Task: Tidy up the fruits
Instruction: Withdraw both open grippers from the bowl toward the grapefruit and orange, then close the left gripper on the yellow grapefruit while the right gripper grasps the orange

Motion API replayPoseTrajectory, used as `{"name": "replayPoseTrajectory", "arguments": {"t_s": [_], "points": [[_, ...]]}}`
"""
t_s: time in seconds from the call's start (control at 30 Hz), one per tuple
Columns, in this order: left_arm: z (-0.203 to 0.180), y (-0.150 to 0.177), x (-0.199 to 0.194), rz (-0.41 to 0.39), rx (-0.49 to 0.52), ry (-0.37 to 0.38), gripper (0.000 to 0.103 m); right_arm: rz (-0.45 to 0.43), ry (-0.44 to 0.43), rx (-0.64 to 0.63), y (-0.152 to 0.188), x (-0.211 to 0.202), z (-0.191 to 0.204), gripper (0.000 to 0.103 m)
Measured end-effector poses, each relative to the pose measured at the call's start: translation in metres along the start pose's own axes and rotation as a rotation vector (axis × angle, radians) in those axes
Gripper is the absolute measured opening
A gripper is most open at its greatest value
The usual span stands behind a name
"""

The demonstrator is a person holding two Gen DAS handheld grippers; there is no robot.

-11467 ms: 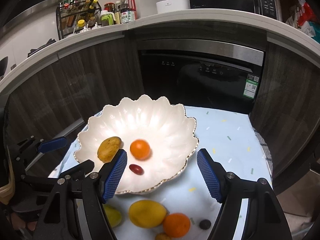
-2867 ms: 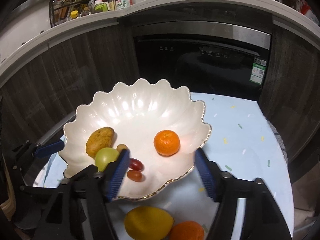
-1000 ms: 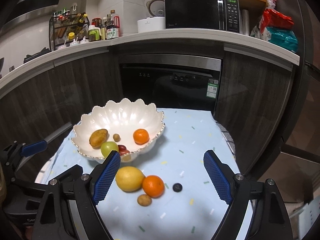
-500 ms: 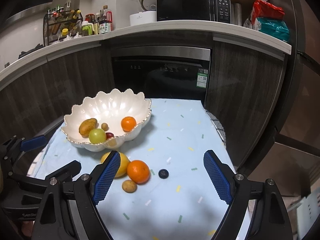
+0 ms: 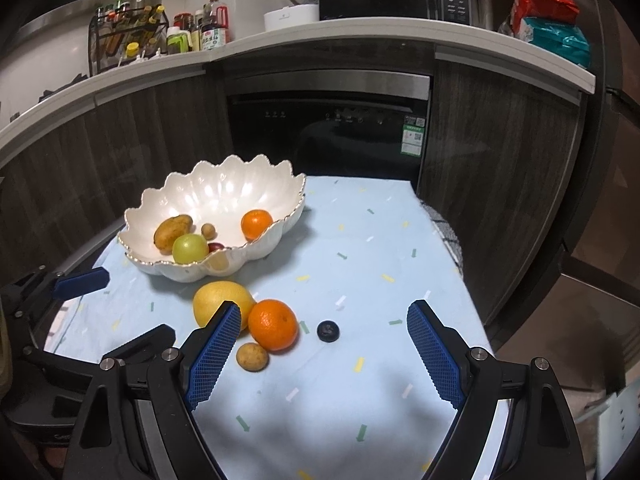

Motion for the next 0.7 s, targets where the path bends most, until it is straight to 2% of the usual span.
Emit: {"name": "replayPoseTrajectory", "arguments": {"t_s": [0.6,0.7], "points": [[0.012,0.010,0.045,0.087,0.080,0.091,0.076,0.110,-0.096,-0.082,0.005,0.045,0.032,0.085],[0.014,0.011,0.051,0.099,0.087,0.103,0.073,0.129,-0.105,-0.093,0.005,0.051,0.036,0.083]]}}
Point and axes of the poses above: each gripper's, at about its wrist camera, not at the fingertips, and x roughly the way its jaws point, z to its left, y to its underside, the point moved 2 cm from there along x, roughly the way its jaws point, and after that the axes turned 15 degrees about y, right-handed, at the moved point
